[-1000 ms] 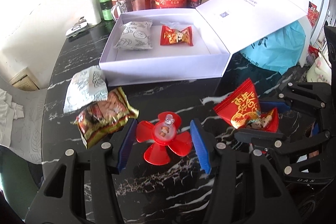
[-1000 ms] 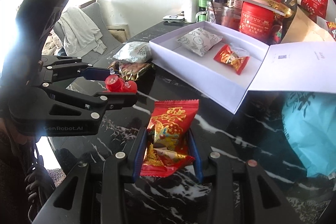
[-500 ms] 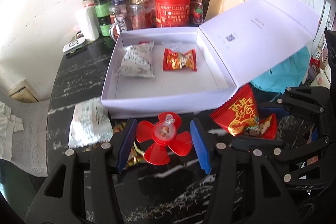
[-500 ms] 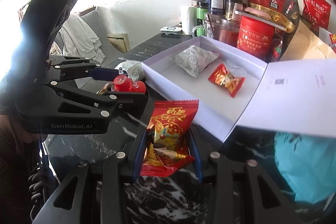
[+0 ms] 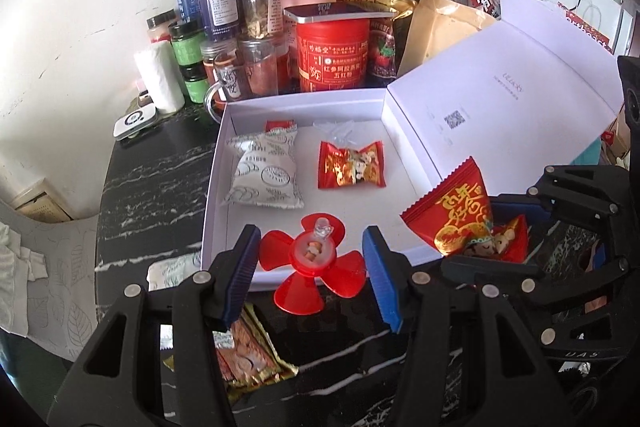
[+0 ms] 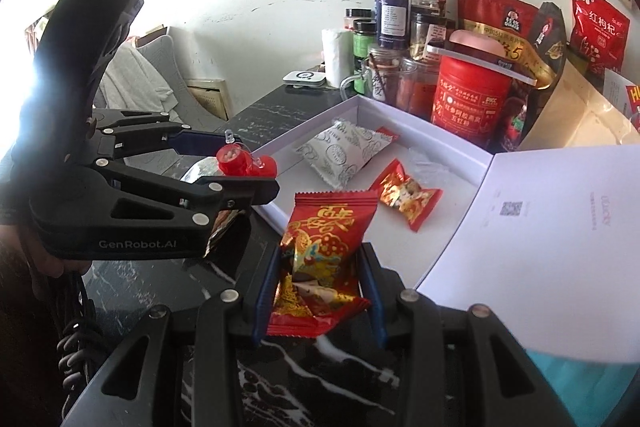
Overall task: Organize objects
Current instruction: 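Carry the pinwheel in the left tool while the right tool carries the candy packet toward the box, then lower the pinwheel into the box with the left tool while the right tool lowers the candy packet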
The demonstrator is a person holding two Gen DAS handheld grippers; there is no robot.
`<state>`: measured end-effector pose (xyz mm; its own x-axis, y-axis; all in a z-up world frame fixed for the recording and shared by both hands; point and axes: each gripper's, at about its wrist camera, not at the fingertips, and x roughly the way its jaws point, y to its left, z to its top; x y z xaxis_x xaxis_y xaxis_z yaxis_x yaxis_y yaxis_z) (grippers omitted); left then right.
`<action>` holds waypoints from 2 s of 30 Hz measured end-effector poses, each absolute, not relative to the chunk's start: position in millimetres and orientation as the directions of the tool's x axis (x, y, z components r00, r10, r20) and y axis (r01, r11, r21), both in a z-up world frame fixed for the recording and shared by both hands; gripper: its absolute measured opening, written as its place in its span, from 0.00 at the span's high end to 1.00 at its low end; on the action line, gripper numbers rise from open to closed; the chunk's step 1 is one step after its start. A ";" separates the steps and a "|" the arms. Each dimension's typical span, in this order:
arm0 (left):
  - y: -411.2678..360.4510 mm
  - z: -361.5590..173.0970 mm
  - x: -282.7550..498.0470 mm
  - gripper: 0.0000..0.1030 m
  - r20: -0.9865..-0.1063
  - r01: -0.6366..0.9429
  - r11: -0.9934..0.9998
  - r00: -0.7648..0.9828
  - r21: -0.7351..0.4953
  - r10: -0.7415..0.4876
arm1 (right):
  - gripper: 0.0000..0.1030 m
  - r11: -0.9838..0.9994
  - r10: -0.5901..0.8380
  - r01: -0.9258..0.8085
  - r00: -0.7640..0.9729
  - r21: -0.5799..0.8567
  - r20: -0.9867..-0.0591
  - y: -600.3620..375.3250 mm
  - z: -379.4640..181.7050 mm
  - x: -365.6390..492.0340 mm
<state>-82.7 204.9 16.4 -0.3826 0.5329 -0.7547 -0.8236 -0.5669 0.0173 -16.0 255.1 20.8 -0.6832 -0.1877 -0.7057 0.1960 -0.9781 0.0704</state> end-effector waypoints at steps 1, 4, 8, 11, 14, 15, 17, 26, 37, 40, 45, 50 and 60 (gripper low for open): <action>207.8 17.7 -84.9 0.50 -0.754 -0.826 -0.564 -0.381 0.016 0.536 | 0.62 -0.979 -0.184 0.192 -0.686 0.069 -0.704 257.3 22.6 -18.9; 214.5 22.3 -90.4 0.50 -0.746 -0.832 -0.555 -0.376 0.009 0.550 | 0.62 -0.982 -0.173 0.179 -0.698 0.064 -0.695 263.2 30.0 -26.5; 222.6 28.4 -97.5 0.50 -0.729 -0.832 -0.555 -0.385 0.009 0.566 | 0.62 -0.984 -0.159 0.170 -0.715 0.051 -0.681 268.6 41.1 -35.0; 228.0 31.0 -102.1 0.50 -0.719 -0.833 -0.554 -0.389 0.006 0.576 | 0.62 -0.985 -0.153 0.163 -0.721 0.048 -0.676 272.4 48.1 -43.5; 233.7 33.0 -108.8 0.50 -0.711 -0.829 -0.560 -0.397 0.006 0.580 | 0.62 -0.986 -0.148 0.157 -0.722 0.049 -0.676 275.0 50.8 -53.1; 236.0 33.5 -111.7 0.50 -0.709 -0.827 -0.562 -0.401 0.007 0.581 | 0.62 -0.986 -0.150 0.157 -0.722 0.051 -0.675 275.4 51.1 -55.4; 239.8 34.2 -117.3 0.50 -0.705 -0.823 -0.567 -0.409 0.011 0.580 | 0.62 -0.986 -0.156 0.156 -0.723 0.061 -0.673 277.7 52.4 -63.2; 256.3 43.8 -139.1 0.50 -0.674 -0.803 -0.593 -0.469 0.057 0.570 | 0.62 -0.987 -0.156 0.136 -0.736 0.083 -0.658 288.5 60.2 -91.9; 283.2 48.9 -178.8 0.50 -0.658 -0.787 -0.617 -0.482 0.035 0.578 | 0.62 -0.990 -0.131 0.066 -0.761 0.124 -0.635 309.8 66.6 -123.0; 292.6 39.5 -190.7 0.50 -0.678 -0.787 -0.616 -0.469 0.030 0.566 | 0.62 -0.991 -0.112 0.040 -0.765 0.126 -0.635 312.1 65.8 -132.1; 300.1 19.3 -205.3 0.50 -0.715 -0.773 -0.633 -0.463 0.037 0.524 | 0.62 -0.991 -0.104 0.022 -0.761 0.136 -0.640 314.0 58.3 -151.0; 301.3 6.7 -214.8 0.50 -0.722 -0.778 -0.628 -0.447 0.021 0.529 | 0.62 -0.988 -0.116 0.018 -0.740 0.154 -0.662 316.0 42.1 -164.8; 312.8 -15.2 -217.9 0.50 -0.760 -0.790 -0.612 -0.417 0.032 0.499 | 0.62 -0.988 -0.095 -0.023 -0.704 0.156 -0.704 324.2 21.4 -173.0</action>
